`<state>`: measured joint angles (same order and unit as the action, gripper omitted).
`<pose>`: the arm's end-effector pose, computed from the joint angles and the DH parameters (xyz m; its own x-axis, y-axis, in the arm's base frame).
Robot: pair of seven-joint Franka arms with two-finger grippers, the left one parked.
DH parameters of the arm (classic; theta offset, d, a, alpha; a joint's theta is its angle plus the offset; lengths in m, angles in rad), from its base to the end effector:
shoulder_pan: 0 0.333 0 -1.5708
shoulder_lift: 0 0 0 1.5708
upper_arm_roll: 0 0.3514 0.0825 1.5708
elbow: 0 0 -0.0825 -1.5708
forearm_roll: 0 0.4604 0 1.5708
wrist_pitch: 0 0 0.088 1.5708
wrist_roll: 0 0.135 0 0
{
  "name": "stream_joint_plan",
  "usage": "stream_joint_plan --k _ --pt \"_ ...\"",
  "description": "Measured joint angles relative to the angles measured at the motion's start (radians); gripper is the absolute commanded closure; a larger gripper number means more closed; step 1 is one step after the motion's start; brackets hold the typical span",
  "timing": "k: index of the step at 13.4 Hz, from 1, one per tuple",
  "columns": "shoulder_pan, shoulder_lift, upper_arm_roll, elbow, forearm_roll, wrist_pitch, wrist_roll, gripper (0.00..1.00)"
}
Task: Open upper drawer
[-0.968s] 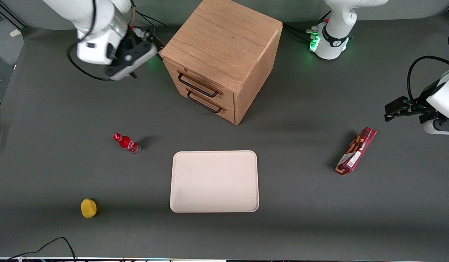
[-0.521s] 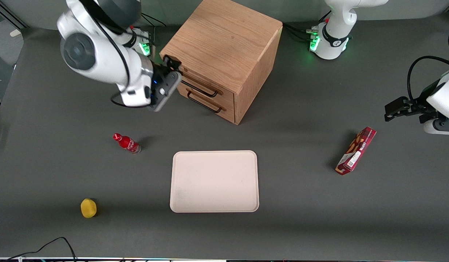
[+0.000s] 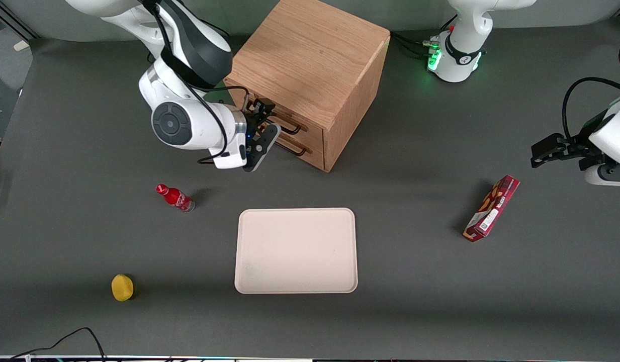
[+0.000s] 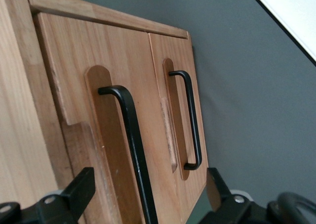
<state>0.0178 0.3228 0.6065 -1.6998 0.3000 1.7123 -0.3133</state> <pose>0.5501 0.4041 0.4054 0.6290 0.7691 -0.1134 0.6328 -0.5912 -0.5001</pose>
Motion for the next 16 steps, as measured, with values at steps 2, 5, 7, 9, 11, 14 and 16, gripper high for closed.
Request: stream_joint_plan --k 2,5,7,9,11,14,16 --pt "0.0 -0.003 0.001 -0.03 0.0 0.023 -0.022 0.0" --pt "0.0 -0.007 0.005 -0.063 0.0 0.056 -0.027 0.0" --pt "0.0 -0.008 0.006 -0.075 0.0 0.066 -0.036 0.0" --pt "-0.001 -0.01 0.006 -0.097 0.0 0.094 -0.046 0.0" --pt "-0.001 -0.01 0.006 -0.118 -0.001 0.12 -0.05 0.0" --pt "-0.002 -0.011 0.006 -0.133 -0.035 0.137 -0.053 0.0" --pt "-0.002 -0.013 0.006 -0.133 -0.053 0.138 -0.053 0.0"
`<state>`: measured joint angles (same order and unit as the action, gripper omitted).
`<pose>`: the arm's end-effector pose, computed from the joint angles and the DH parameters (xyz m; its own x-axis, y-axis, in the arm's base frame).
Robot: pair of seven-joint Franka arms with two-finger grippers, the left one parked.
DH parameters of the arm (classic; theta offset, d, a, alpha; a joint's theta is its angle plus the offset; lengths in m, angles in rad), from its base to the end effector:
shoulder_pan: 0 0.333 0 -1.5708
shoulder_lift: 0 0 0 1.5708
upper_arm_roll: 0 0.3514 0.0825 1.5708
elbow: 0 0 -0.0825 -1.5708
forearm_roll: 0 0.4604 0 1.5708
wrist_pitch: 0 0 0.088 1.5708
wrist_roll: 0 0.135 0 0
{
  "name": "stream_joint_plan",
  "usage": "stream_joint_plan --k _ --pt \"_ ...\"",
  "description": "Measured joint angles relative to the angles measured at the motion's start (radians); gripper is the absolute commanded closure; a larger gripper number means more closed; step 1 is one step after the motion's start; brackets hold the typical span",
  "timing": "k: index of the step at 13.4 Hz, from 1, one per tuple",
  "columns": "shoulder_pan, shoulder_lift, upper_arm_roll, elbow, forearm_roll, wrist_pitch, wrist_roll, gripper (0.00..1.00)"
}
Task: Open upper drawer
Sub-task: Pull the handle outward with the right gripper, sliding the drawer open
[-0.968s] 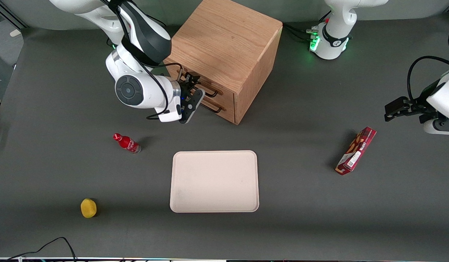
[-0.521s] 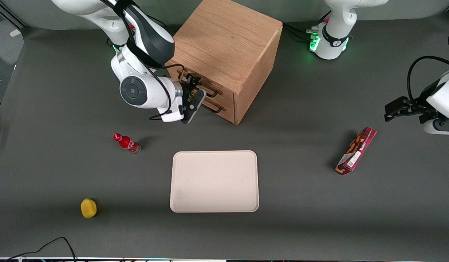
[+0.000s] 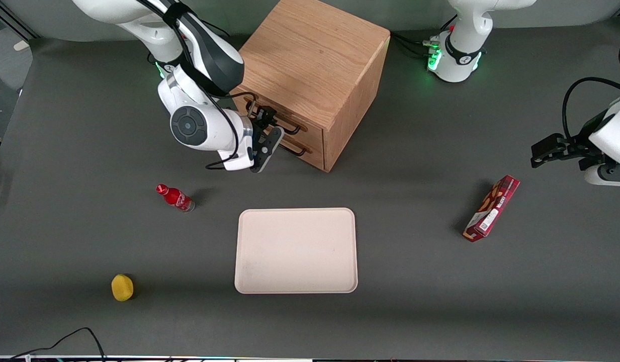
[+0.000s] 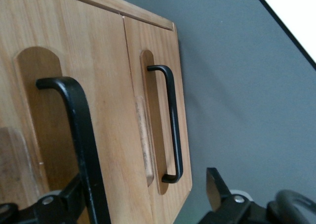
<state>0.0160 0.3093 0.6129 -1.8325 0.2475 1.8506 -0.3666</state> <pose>0.5334 0.3978 0.3513 0.6037 0.7912 -0.0981 0.6849 -0.5776 -0.4441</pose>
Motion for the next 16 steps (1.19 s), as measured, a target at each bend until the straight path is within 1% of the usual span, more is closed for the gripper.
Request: stream_joint_plan --k 4,7,16 --pt "-0.013 -0.005 -0.011 0.003 -0.091 0.015 -0.001 0.0" --pt "-0.018 0.01 -0.024 0.027 -0.119 0.017 -0.005 0.0" --pt "-0.023 0.109 -0.125 0.174 -0.13 0.003 -0.146 0.0"
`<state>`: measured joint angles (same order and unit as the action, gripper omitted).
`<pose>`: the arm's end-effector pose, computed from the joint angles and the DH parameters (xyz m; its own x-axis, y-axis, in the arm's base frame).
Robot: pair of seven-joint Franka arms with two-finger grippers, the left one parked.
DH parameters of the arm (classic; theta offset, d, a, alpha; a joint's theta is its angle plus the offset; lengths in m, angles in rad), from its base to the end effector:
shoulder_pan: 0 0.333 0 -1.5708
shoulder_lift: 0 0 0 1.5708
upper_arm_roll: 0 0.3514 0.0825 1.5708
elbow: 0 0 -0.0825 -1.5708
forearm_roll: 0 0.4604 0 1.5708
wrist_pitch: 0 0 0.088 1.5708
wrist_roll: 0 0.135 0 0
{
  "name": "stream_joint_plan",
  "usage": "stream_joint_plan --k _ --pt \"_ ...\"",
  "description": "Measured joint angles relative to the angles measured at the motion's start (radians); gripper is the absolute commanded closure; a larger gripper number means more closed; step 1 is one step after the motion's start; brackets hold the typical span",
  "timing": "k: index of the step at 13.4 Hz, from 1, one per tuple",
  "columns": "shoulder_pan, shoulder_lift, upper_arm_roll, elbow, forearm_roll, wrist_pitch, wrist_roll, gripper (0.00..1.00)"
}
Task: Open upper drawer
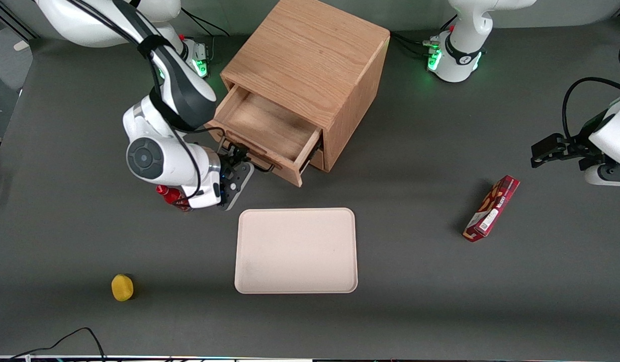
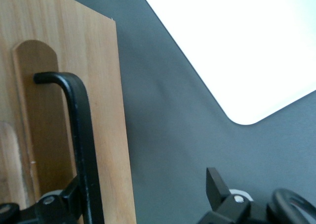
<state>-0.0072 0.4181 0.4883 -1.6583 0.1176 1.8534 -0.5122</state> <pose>0.6436 0.3163 0.3531 0.5946 0.8038 -0.0158 0.7515 -0.5627 -0.3442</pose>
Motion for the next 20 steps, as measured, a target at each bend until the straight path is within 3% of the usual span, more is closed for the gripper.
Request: stream_joint_plan --k 8,16,18,20 --pt "0.0 0.068 -0.072 0.134 -0.042 -0.075 -0.123 0.0" --pt "0.0 0.112 -0.085 0.38 -0.111 -0.271 -0.136 0.0" --pt "0.003 0.092 -0.083 0.421 -0.111 -0.287 -0.093 0.0" --pt "0.004 0.028 -0.081 0.444 -0.111 -0.304 0.105 0.0"
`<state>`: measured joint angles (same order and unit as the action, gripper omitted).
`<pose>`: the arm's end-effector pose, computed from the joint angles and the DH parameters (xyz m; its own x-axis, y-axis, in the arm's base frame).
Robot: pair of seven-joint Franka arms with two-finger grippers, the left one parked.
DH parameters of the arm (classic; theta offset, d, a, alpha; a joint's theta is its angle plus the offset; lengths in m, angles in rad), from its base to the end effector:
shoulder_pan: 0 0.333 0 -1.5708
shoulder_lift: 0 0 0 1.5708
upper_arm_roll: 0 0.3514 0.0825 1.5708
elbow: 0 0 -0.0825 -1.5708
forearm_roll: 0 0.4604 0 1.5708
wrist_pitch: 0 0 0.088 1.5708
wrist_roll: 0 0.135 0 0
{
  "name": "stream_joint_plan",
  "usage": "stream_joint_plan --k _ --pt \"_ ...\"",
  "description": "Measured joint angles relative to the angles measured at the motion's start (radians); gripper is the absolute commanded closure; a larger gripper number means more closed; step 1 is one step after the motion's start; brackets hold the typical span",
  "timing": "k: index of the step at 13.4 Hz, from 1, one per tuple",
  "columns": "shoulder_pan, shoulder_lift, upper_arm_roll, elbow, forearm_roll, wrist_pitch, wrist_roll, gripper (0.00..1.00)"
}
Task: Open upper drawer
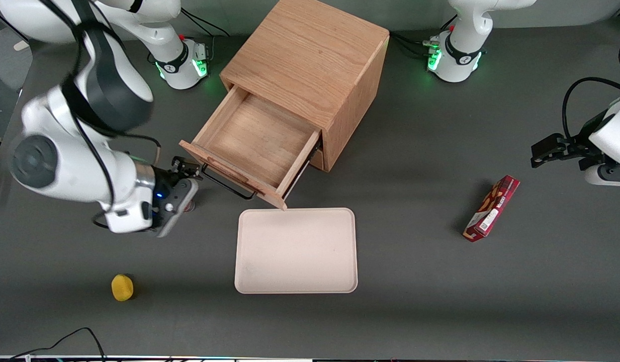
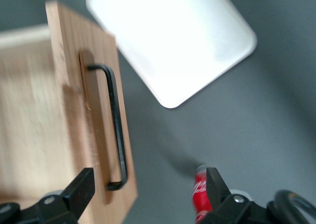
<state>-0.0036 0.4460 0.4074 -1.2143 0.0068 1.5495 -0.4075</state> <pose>0.7198 0.2410 0.5333 0.7096 0.7046 -0.0005 0.6912 -0.6962 -0.1937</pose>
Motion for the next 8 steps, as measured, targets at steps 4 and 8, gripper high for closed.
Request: stream_joint_plan --k 4,8 --pt "-0.001 -0.152 -0.004 0.002 -0.003 -0.111 0.373 0.0" --pt "-0.013 -0.206 -0.09 -0.007 -0.019 -0.154 0.656 0.0"
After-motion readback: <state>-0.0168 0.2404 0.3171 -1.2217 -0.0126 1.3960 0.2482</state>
